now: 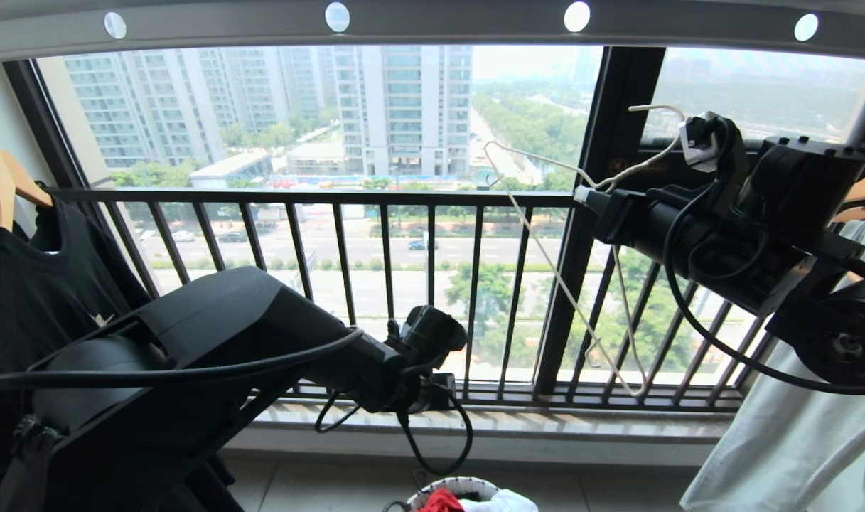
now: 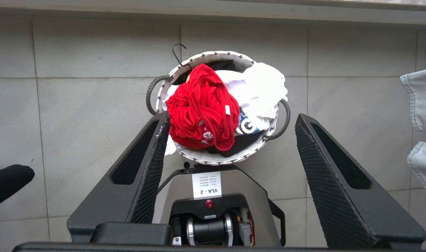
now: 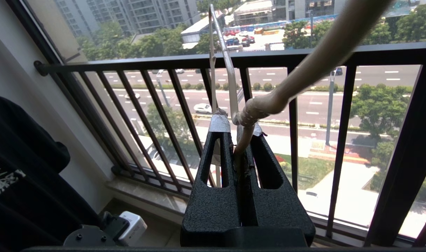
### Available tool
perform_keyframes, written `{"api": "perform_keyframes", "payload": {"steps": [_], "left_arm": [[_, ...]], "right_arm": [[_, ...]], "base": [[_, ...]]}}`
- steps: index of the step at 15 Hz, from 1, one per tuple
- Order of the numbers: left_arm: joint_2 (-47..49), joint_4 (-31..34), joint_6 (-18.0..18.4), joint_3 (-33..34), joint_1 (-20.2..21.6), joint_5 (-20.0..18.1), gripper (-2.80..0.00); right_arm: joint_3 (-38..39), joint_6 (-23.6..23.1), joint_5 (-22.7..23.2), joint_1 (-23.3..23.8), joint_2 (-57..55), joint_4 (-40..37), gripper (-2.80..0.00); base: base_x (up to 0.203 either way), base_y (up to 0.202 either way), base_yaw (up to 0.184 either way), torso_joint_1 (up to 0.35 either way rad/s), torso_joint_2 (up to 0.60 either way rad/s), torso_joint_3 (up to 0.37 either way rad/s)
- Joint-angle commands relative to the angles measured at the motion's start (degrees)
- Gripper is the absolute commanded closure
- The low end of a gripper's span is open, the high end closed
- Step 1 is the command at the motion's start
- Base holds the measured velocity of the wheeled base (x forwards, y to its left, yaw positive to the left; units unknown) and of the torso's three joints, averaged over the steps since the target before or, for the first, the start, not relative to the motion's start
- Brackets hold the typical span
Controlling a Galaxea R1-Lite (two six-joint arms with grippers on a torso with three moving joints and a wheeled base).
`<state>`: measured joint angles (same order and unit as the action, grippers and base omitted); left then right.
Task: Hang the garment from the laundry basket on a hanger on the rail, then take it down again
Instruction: Put clothes in the basket, then hang the clothes rack on the clothesline
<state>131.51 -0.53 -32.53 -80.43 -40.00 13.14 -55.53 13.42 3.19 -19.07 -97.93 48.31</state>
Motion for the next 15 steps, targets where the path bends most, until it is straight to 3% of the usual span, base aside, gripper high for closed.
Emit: {"api": "perform_keyframes", "payload": {"steps": [1,2,7,10,15], "left_arm": [[-4.22,1.0,-0.03,0.97,-0.67,0.1,-2.8],[-5.64,1.04,0.29,1.78,-1.18,0.06,0.0],[-9.68,5.42,1.4,2.66,-3.38,0.05,0.0],[-11.94,6.06,1.33,2.65,-3.42,0.08,0.0],[-17.95,9.6,2.47,2.55,-3.28,0.13,0.0]], "right_arm": [[0.16,0.11,0.06,-0.09,-0.24,0.29,0.0],[0.16,0.11,0.06,-0.09,-0.45,0.29,0.0],[0.59,0.04,-0.01,-0.18,-1.65,0.41,0.0],[2.41,-4.34,0.02,-0.18,0.27,0.82,0.0],[3.51,-4.46,-0.14,-0.97,1.05,0.64,0.0]], "base": [[0.0,0.0,0.0,0.0,0.0,0.0],[0.0,0.0,0.0,0.0,0.0,0.0],[0.0,0.0,0.0,0.0,0.0,0.0],[0.0,0.0,0.0,0.0,0.0,0.0],[0.0,0.0,0.0,0.0,0.0,0.0]]}}
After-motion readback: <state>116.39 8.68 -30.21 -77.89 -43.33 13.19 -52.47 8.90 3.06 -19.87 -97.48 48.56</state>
